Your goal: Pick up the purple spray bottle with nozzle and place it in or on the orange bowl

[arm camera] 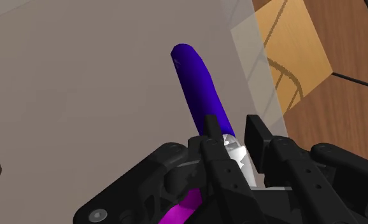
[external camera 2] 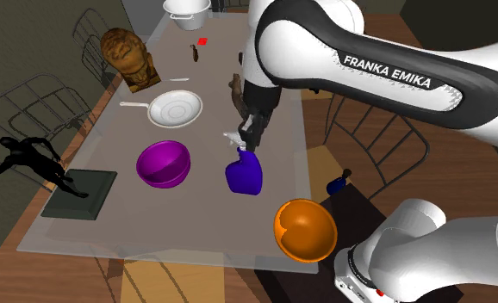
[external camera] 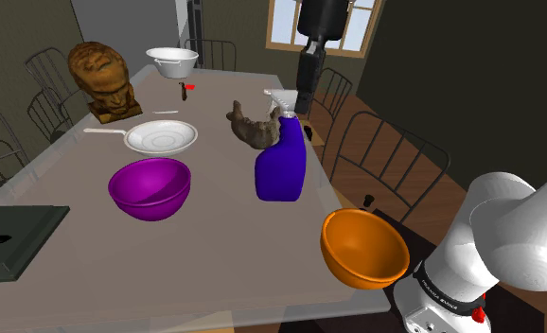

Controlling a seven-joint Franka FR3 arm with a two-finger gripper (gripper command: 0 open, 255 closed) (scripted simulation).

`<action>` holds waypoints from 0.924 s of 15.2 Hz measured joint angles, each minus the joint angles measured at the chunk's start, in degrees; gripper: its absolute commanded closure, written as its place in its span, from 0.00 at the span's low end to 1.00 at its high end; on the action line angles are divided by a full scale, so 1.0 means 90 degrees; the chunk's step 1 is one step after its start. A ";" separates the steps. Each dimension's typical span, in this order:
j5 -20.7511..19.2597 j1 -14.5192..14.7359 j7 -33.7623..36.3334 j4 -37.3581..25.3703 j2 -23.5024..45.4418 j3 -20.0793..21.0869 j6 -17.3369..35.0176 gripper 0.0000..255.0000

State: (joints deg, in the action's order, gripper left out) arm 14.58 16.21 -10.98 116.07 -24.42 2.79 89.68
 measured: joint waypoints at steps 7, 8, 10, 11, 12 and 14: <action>-0.0011 0.0000 0.0109 -0.0592 0.0033 -0.0036 -0.0551 1.00; -0.0007 0.0000 0.0131 -0.0552 -0.0138 -0.0048 -0.0680 1.00; -0.0004 -0.0002 0.0156 -0.0528 -0.0393 -0.0076 -0.0907 1.00; 0.0006 0.0004 0.0193 -0.0445 -0.0606 -0.0075 -0.1034 1.00; 0.0005 0.0002 0.0201 -0.0407 -0.0789 -0.0099 -0.1175 1.00; 0.0017 0.0007 0.0259 -0.0350 -0.1151 -0.0125 -0.1474 1.00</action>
State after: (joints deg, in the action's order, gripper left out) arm 14.73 16.27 -8.65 112.91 -34.78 1.66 76.42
